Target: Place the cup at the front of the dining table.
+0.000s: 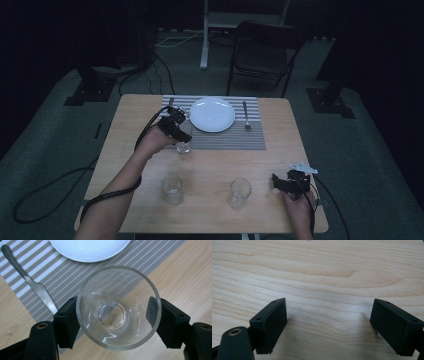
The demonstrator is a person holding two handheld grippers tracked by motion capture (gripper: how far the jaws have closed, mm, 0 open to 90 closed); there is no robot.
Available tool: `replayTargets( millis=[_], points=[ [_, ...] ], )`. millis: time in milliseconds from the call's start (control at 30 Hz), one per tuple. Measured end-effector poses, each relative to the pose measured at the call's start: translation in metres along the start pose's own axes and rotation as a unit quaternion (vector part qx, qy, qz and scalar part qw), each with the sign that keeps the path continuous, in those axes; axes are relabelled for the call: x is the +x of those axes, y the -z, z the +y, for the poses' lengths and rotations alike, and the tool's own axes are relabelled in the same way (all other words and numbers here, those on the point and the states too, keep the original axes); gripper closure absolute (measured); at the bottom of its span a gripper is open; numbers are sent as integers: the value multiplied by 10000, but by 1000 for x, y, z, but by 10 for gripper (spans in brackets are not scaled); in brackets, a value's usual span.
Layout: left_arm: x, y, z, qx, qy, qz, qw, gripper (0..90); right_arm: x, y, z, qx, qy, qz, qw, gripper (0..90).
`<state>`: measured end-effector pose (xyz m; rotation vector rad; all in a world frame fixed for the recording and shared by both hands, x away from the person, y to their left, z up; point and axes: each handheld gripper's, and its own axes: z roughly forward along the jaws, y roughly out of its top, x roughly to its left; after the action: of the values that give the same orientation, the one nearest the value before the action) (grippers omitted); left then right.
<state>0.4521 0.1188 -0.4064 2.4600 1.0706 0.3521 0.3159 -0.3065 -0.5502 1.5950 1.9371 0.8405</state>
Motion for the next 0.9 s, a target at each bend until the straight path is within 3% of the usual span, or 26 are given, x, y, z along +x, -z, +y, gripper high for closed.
replayTargets(
  millis=[167,300,500,767,900],
  points=[
    [13,-11,11,198,201,218,9994,293,0,0,0,-2,2,1,10000,138],
    [23,-17,14,45,509,301,9982,293,0,0,0,-1,2,1,10000,138],
    [37,-26,18,-146,995,419,9940,294,0,0,0,0,-2,1,10000,138],
    [49,-36,25,-172,1204,446,9916,293,0,0,0,0,-1,2,10000,138],
    [49,-43,29,-60,1131,468,9925,294,0,0,0,0,-1,2,10000,138]
  ],
)
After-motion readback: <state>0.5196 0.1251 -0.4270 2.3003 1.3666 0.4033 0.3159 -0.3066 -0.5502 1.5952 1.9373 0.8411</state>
